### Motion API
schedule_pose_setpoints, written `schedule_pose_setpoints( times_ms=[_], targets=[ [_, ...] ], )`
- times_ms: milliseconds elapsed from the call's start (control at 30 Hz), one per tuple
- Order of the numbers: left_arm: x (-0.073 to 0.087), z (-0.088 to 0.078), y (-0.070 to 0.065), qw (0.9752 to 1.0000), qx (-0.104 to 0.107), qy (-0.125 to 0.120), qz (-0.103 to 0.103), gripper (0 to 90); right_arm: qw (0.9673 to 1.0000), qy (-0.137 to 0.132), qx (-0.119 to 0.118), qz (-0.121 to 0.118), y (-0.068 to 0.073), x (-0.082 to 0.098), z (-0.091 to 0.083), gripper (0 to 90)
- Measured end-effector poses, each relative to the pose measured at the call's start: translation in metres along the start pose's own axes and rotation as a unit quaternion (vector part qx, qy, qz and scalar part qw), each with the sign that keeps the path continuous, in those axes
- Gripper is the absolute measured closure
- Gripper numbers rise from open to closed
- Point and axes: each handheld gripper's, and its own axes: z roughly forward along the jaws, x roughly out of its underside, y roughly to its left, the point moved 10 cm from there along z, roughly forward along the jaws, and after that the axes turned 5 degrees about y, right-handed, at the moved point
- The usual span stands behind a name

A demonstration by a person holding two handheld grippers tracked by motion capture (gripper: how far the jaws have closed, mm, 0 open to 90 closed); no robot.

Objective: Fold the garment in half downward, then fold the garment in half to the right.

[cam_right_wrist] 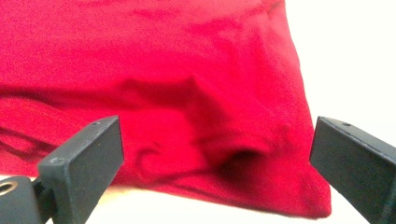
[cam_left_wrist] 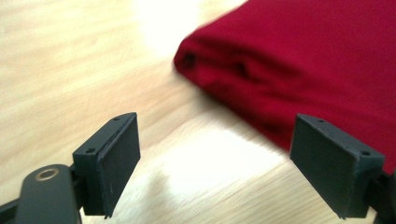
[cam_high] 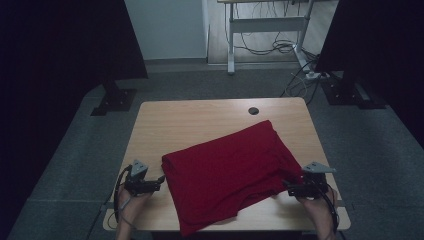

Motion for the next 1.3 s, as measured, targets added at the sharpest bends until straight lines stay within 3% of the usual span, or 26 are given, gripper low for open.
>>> schedule_pose_setpoints(
  times_ms=[33,67,100,133,267,433,467,1300],
  targets=[
    [0.009,0.010,0.003,0.9998,0.000,0.019,-0.004,16.3,1.0000,0.000,0.000,0.000,0.000,0.000,0.000,3.0],
    [0.009,0.010,0.003,0.9998,0.000,0.019,-0.004,16.2,1.0000,0.000,0.000,0.000,0.000,0.000,0.000,3.0],
    [0.012,0.013,0.003,0.9998,0.003,0.017,-0.004,16.2,0.9998,0.018,0.006,0.003,-0.005,0.018,0.005,3.1],
    [0.012,0.014,0.004,0.9998,0.007,0.019,-0.008,15.0,0.9996,0.024,0.011,0.006,-0.007,0.026,0.006,3.2],
    [0.012,0.015,0.002,0.9997,0.012,0.021,-0.002,14.0,0.9994,0.033,0.013,0.001,-0.007,0.036,0.010,2.3],
    [0.013,0.016,0.002,0.9995,0.009,0.030,-0.006,9.7,0.9994,0.031,0.017,-0.001,-0.006,0.037,0.010,1.9],
    [0.013,0.016,0.002,0.9995,0.009,0.030,-0.006,5.0,0.9994,0.031,0.017,-0.001,-0.006,0.037,0.010,1.9],
    [0.005,0.016,-0.002,0.9998,0.002,0.018,-0.010,7.1,0.9993,0.034,0.014,-0.003,-0.005,0.037,0.010,0.0]
  ],
)
